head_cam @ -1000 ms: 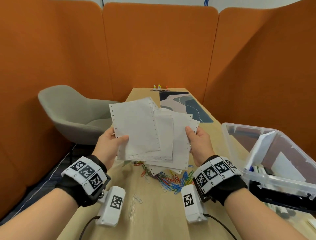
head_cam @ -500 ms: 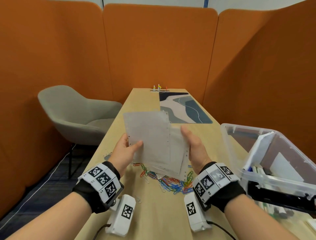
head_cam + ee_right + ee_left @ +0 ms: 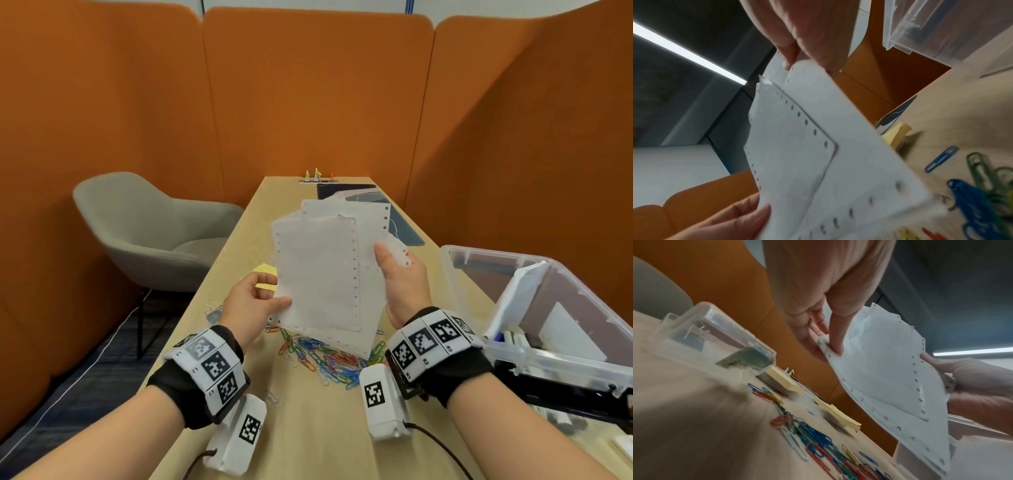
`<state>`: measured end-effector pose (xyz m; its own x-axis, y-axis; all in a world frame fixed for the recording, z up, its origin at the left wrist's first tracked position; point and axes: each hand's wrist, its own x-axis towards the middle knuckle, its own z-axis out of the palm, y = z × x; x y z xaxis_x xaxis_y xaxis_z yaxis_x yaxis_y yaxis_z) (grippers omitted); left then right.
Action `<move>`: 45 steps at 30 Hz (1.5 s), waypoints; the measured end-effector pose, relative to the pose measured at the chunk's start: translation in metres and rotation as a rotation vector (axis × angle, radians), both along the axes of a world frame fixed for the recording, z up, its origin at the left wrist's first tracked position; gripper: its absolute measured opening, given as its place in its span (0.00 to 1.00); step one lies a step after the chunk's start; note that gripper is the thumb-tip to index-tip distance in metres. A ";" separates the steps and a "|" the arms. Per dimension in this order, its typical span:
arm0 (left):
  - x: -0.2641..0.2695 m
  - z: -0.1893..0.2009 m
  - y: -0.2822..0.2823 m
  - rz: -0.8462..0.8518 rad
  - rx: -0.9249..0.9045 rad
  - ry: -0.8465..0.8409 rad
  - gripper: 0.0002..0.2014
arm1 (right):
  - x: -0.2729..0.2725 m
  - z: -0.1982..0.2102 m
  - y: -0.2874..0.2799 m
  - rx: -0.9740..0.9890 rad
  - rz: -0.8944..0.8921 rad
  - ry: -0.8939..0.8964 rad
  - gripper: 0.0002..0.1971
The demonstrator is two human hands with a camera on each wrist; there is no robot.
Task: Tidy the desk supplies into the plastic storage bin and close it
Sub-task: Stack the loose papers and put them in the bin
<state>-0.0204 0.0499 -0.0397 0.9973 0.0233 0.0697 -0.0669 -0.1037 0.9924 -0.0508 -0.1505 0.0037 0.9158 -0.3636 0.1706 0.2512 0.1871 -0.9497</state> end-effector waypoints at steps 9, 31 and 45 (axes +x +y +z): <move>-0.003 0.017 -0.007 0.031 -0.009 -0.121 0.19 | -0.005 -0.003 0.005 -0.064 0.156 0.028 0.05; -0.014 0.033 -0.015 -0.202 -0.148 0.187 0.16 | 0.003 0.007 0.008 0.268 -0.057 0.082 0.21; -0.002 0.028 -0.026 -0.008 -0.254 0.087 0.12 | 0.003 0.010 0.019 0.306 0.179 0.049 0.18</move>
<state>-0.0227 0.0241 -0.0119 0.9995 0.0215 -0.0232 0.0197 0.1493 0.9886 -0.0482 -0.1317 0.0138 0.9740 -0.2243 0.0330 0.1445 0.5020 -0.8527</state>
